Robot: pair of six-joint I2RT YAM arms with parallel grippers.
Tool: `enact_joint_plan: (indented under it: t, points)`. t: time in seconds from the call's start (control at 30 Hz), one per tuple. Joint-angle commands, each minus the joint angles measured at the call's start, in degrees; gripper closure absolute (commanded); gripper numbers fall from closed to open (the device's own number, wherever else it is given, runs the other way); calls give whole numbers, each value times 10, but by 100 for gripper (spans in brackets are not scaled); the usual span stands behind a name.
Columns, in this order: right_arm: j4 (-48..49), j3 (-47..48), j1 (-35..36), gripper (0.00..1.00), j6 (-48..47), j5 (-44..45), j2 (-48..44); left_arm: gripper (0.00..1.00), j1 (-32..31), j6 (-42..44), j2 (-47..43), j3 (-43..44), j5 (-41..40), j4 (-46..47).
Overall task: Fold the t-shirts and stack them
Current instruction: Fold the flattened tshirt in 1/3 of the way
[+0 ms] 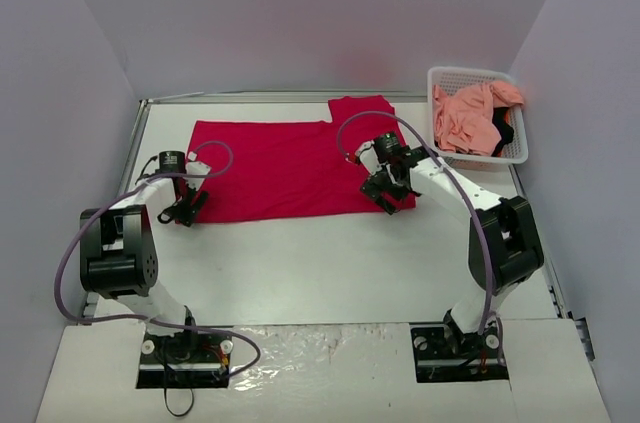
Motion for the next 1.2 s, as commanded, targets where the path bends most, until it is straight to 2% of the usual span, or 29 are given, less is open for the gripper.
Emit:
enact_joint_plan:
  t: [0.0,0.1,0.13,0.23,0.47,0.57,0.6,0.63,0.73,0.8,0.87,0.93,1.17]
  points:
    - [-17,-9,-11,10,10,-20,13,34,4,1,27,8,2,-17]
    - [-17,-10,-23,10,7,-26,35,64,4,2,28,14,-3,-14]
    - [-18,-9,-28,10,5,-31,45,80,4,3,29,17,-5,-14]
    - [-19,-8,-32,10,5,-40,64,97,4,3,29,24,-12,-17]
    - [-20,-12,-48,13,0,-50,99,97,4,4,23,31,-9,-26]
    - [-21,-15,-58,22,-3,-58,110,97,4,4,23,32,-10,-26]
    - [-21,-16,-65,32,-7,-60,110,97,4,4,22,31,-9,-27]
    - [-21,-17,-69,52,-7,-62,112,97,4,4,22,31,-9,-27]
    - [-27,-18,-81,82,-8,-66,117,97,4,4,23,30,-10,-28]
    - [-32,-20,-84,87,-10,-69,109,97,4,4,22,31,-10,-28]
    - [-38,-24,-89,97,-11,-72,97,97,3,4,21,33,-10,-33]
    - [-47,-27,-91,100,-14,-73,89,97,4,4,15,33,-8,-40]
    - [-86,-32,-92,100,-19,-74,40,97,4,17,-30,29,2,-73]
